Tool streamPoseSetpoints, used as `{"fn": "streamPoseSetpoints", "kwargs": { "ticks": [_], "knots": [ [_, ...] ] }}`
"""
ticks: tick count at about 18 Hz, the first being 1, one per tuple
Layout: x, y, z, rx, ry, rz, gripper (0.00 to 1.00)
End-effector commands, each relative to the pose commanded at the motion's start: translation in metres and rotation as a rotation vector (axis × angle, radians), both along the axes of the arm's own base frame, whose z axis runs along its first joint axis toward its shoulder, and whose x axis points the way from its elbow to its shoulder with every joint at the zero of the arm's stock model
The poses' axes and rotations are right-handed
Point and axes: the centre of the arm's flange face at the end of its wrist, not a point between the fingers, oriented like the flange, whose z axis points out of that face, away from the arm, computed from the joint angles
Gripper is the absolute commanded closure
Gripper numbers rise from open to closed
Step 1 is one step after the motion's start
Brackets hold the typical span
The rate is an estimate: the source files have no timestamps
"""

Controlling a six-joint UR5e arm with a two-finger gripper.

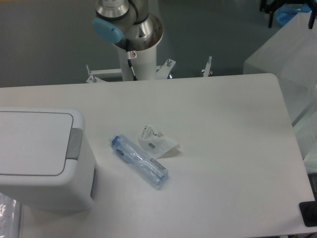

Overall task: Open the trash can
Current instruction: 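Move the open gripper in over the table toward the trash bin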

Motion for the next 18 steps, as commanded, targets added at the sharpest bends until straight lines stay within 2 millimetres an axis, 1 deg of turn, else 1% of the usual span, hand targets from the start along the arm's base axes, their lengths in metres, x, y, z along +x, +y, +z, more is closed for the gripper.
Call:
{"fn": "streamPoseSetpoints", "kwargs": {
  "ticks": [6,7,8,10,12,17,18],
  "knots": [
    [0.003,0.008,-0.001,0.003,-0.002,-0.007,0.0],
    [0.007,0.019,-0.001,0.003,-0.004,-0.025,0.0],
    [0.009,0.026,-0.003,0.003,-0.009,-0.03,0.0],
    [0.013,0.035,-0.007,0.021,-0.028,0.01,0.0],
    [0.02,0.063,-0.008,0.042,-0.041,0.039,0.0],
    [0.043,0.123,-0.01,0.095,-0.048,0.109,0.0],
    [0.047,0.138,-0.014,0.108,-0.055,0.131,0.0]
  ]
}}
